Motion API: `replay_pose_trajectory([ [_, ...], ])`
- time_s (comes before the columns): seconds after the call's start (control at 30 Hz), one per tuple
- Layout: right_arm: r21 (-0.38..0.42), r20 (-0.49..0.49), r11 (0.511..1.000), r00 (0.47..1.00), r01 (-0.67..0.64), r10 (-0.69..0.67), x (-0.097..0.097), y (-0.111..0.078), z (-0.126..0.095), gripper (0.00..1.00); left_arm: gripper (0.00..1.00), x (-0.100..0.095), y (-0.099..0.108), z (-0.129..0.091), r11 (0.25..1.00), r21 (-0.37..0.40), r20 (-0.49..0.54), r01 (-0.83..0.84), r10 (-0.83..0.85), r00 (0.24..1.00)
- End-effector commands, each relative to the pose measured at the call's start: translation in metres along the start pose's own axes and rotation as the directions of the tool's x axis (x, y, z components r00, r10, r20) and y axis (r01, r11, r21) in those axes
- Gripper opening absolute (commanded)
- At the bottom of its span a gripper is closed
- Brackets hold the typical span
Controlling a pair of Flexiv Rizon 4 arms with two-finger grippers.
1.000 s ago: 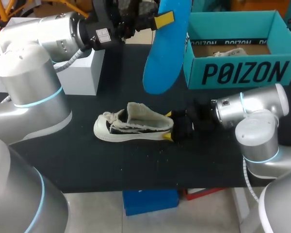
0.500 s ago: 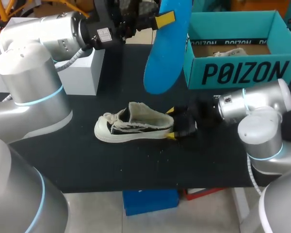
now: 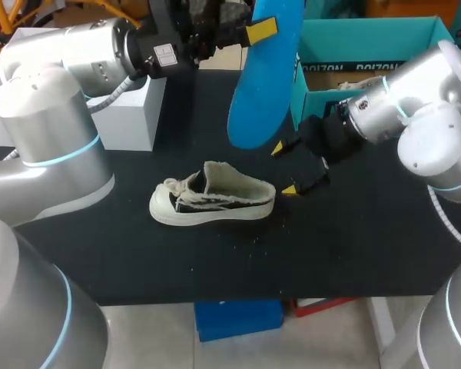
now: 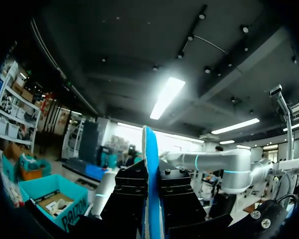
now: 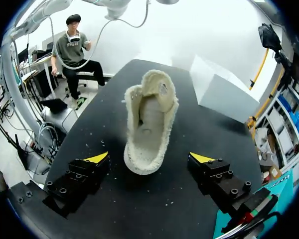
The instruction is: Take the shoe out of the shoebox, open the shoe tongue, remove and reinsert the insole, then place the shoe into the shoebox
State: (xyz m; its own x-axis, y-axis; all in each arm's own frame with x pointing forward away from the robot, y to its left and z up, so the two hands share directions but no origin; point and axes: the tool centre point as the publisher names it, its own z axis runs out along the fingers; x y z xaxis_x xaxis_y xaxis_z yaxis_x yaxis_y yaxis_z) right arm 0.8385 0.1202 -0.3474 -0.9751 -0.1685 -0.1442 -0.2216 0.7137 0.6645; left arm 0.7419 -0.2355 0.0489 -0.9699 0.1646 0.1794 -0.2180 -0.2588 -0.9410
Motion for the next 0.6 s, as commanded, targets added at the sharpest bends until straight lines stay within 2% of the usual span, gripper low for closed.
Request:
replay_pose_trajectory([
  [0.03, 0.430, -0.143, 0.901, 0.990, 0.061, 0.001, -0.008, 0.013, -0.005, 1.00, 0.00, 0.000, 0.001, 0.000, 1.000, -0.001, -0.001, -0.001, 0.001, 1.000],
  [0.3, 0.595, -0.132, 0.801, 0.991, 0.066, 0.017, -0.011, 0.024, -0.002, 1.00, 0.00, 0.000, 0.001, 0.000, 1.000, -0.001, -0.001, -0.001, 0.001, 1.000],
  [0.6, 0.639, -0.111, 0.769, 0.993, 0.037, 0.044, -0.011, 0.027, 0.003, 1.00, 0.00, 0.000, 0.001, 0.000, 1.000, -0.001, -0.001, -0.001, 0.001, 1.000],
])
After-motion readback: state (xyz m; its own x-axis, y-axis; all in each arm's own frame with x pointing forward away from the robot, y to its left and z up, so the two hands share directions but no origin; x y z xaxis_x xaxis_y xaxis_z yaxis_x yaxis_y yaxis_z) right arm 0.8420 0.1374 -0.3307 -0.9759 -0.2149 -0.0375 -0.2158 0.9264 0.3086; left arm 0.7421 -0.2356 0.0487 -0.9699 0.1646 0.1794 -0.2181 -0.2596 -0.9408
